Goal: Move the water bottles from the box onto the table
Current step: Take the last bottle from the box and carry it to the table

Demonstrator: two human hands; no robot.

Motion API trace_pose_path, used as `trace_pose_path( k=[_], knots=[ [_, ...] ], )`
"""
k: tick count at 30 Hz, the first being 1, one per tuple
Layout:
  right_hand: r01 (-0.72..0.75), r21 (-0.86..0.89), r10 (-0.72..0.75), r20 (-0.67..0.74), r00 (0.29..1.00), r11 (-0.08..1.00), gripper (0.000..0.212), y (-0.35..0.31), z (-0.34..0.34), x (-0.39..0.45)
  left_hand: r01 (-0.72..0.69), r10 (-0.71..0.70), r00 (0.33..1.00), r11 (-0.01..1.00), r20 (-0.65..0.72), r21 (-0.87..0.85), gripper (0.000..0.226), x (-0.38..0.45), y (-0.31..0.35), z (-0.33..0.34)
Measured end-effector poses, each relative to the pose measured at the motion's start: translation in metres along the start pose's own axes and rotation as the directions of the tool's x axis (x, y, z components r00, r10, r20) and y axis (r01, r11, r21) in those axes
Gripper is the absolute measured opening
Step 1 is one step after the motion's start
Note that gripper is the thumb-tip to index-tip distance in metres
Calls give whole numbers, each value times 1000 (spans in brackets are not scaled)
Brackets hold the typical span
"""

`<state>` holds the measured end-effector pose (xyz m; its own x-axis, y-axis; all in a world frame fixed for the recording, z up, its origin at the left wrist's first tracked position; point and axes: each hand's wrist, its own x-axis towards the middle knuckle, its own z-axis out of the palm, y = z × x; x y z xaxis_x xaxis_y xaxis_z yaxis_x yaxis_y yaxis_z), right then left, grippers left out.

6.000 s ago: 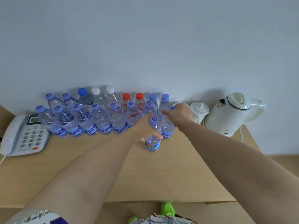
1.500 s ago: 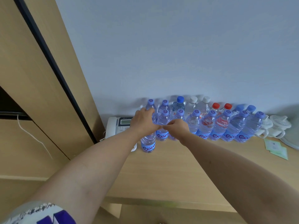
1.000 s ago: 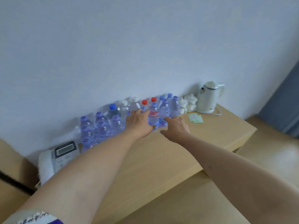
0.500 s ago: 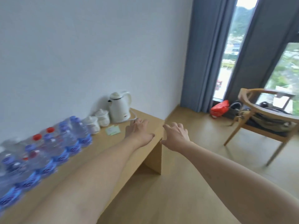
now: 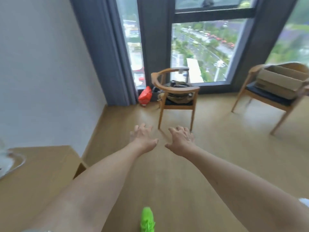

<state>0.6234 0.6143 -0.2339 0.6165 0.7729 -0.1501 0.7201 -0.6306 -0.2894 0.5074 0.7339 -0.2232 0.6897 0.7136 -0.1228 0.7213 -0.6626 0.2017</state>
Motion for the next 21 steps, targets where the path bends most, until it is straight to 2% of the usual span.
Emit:
trace_pose_path(
  k=[6,11,21],
  knots=[
    [-274,33,275,-19,961,961,68,125,-28,50,-204,207,978,976,37,-72,70,101,121,35],
    [-428,50,430,-55,901,903,68,225,-63,124,-415,418,906,908,69,-55,74,209,234,54],
    [-646,141,660,-89,746,750,71,393,-152,225,-615,621,776,784,109,-88,73,374,437,63]
  ],
)
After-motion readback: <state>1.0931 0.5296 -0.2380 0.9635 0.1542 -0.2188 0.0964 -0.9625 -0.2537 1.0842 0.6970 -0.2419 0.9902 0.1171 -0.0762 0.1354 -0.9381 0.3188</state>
